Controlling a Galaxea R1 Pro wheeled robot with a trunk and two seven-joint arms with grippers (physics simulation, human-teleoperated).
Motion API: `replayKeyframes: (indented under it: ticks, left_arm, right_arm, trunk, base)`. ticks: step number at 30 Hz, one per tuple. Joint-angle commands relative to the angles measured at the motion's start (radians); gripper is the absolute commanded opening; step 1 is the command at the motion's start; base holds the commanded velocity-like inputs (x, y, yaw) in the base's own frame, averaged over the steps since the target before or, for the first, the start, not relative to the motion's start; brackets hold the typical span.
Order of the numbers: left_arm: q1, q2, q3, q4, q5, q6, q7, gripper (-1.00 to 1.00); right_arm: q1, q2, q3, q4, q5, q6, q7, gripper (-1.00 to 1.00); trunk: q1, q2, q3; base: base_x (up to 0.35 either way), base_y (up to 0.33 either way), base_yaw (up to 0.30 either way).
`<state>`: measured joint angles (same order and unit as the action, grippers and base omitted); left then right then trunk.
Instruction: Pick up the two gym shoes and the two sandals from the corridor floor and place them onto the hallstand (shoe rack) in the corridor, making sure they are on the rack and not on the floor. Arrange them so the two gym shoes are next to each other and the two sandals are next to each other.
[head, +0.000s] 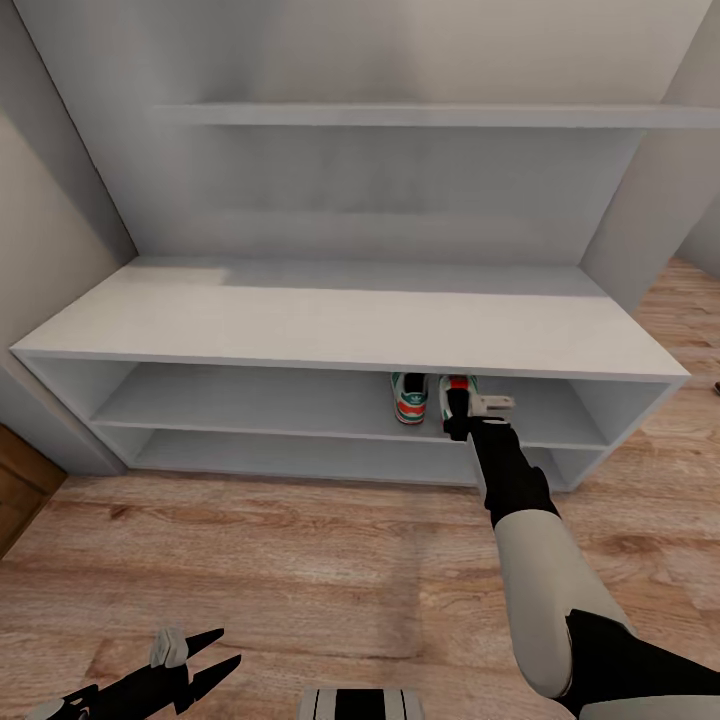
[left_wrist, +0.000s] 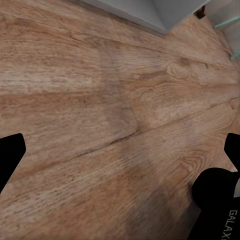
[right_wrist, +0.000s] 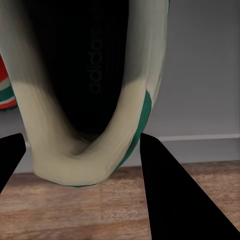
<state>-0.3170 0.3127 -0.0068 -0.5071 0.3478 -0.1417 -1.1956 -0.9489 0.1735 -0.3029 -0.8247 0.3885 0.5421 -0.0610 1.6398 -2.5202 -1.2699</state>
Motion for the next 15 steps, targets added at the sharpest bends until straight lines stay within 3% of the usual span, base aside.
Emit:
replayKeyframes:
  ticks: [1,15]
  left_arm:
    - [-0.001,0.0,-0.001,0.001,0.002,-0.007,-0.002,1.0]
    - [0.0,0.0,0.0,0.001,0.003,-0.009,-0.002,1.0]
  right_arm:
    - [-0.001,0.001,-0.002,-0.001,0.0,0.004,-0.002,-1.0]
    - [-0.001,0.001,-0.003,-0.001,0.0,0.004,-0.002,-1.0]
  trunk:
    - [0.0,0.0,-0.001]
    - [0.0,0.0,-0.001]
  base:
    - [0.0,0.0,0.0]
    - [0.035,0.015,0.0]
